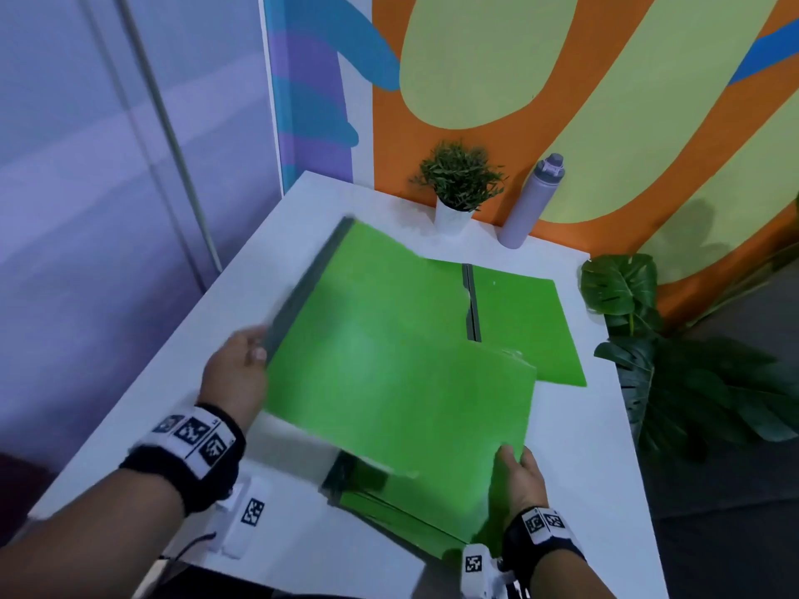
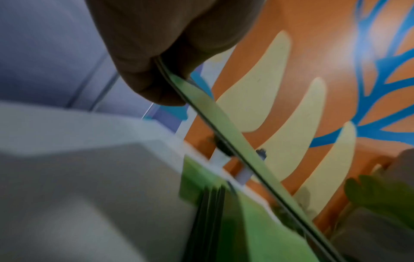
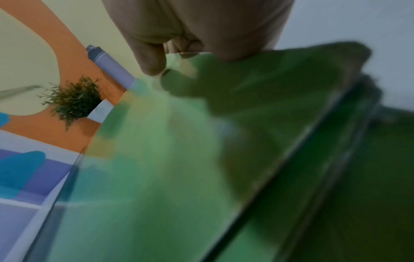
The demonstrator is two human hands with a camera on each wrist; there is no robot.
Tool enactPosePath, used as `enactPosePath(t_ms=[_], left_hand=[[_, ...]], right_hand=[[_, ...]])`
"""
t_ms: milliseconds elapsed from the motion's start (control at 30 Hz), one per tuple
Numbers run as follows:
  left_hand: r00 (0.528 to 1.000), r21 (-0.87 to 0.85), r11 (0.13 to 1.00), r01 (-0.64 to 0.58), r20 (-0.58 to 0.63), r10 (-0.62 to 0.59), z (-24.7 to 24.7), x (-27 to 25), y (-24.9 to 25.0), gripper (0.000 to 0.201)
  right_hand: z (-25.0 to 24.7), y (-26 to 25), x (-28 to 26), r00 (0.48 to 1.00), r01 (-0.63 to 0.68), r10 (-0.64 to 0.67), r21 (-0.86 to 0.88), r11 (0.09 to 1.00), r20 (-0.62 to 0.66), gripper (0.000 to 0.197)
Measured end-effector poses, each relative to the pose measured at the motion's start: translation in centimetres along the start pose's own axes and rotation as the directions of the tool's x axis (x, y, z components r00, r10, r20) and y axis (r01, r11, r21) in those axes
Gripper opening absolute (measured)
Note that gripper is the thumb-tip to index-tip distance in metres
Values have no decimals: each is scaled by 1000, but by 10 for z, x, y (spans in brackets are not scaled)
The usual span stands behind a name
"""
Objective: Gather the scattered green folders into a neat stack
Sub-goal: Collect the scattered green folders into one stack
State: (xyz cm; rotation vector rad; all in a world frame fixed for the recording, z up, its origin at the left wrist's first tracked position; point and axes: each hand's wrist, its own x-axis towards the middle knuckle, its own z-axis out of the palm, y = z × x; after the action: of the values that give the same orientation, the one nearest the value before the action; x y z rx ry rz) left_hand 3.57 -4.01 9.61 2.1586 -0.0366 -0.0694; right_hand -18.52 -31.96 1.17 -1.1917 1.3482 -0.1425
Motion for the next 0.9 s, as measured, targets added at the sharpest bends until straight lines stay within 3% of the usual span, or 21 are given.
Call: enactPosePath(t_ms=[67,200,300,367,433,500,600,667,733,767,833,900], left_hand=[[985,80,993,92,136,-102,17,-6,-30,36],[900,240,950,198,339,-274,45,-34,-70,33],[857,271,941,204,415,-306,52,-45,-77,21],[860,241,950,198,423,-286,50,-41,-76,18],[853,210,956,203,441,-278,43,-34,-69,45],[812,145,949,279,491,-314,34,-25,-61,79],[757,-52,900,433,564,-331,25,-17,-50,108],[782,-171,867,469,536,-318,23,-14,-47,110],[835,-214,881,421,470,-285,21,-13,-39,84],[862,-222,896,384,435,-261,19,-13,-35,68],[898,-226,915,335,372,-237,15,-12,-31,57],[913,-219,919,327,325,-248,10,-12,-27,56]], right_hand=[[13,-2,3,999,21,-21,7,1000,38,67],[35,-3,3,984,59,-59,8,998,168,66],[42,1,6,979,52,-57,32,998,197,55],[43,-2,9,975,52,-65,66,996,214,54],[46,-10,16,964,86,-109,102,991,242,50],[52,-22,20,942,108,-140,119,987,305,52],[67,-42,25,921,104,-136,106,989,365,70],[79,-58,26,910,175,-174,32,984,377,70],[91,-70,33,881,350,-271,-148,925,387,62],[98,-74,37,860,444,-325,-264,856,394,57],[106,-80,51,834,547,-395,-480,686,386,50],[106,-82,70,860,508,-380,-649,567,341,50]])
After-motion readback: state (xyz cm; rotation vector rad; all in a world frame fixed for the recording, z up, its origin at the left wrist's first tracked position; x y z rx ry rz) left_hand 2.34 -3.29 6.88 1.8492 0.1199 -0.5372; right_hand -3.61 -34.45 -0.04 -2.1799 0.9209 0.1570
